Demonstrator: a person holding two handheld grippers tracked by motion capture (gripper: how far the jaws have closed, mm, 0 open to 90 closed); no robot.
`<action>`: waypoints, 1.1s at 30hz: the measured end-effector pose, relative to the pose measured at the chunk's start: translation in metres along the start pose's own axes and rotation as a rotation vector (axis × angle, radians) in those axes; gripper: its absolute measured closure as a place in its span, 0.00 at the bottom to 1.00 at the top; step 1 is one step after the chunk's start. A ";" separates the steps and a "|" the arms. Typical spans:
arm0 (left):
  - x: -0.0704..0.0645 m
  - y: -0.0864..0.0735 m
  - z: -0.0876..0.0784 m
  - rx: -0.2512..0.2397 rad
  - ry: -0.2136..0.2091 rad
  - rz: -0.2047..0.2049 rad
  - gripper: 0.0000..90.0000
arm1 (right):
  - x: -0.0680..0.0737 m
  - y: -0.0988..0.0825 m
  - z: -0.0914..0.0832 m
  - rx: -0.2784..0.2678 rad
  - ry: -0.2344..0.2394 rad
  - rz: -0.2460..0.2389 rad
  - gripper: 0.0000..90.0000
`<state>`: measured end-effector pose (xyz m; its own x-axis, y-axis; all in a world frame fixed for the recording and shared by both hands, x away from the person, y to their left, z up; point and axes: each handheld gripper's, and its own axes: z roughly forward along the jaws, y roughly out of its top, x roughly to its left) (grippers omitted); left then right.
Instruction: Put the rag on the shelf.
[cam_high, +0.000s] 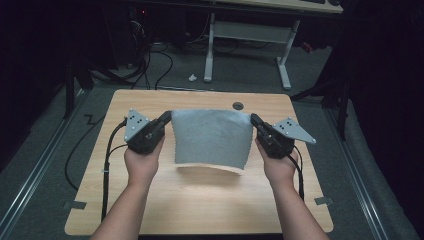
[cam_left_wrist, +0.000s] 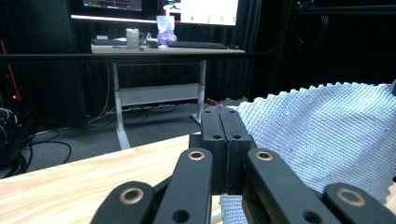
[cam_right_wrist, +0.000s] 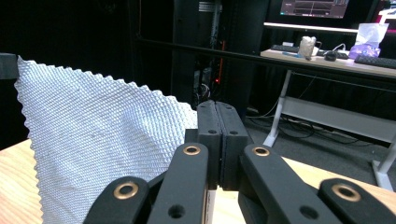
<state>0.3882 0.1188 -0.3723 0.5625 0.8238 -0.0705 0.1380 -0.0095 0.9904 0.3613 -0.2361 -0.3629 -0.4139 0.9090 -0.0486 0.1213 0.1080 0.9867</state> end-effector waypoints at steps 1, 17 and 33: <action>0.000 0.001 0.001 0.002 -0.001 0.002 1.00 | 0.000 0.001 0.001 0.000 0.000 0.002 1.00; 0.017 0.043 0.033 -0.023 0.017 0.060 1.00 | -0.022 0.035 0.027 -0.021 -0.029 0.008 1.00; 0.034 0.042 0.095 0.053 0.095 0.118 1.00 | -0.053 0.045 0.085 0.057 -0.087 -0.021 1.00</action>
<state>0.4903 0.0924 -0.3440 0.4981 0.8650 0.0603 0.1198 -0.1376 0.9832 0.4652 -0.2454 -0.3288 -0.3377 0.9374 -0.0849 0.1657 0.1480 0.9750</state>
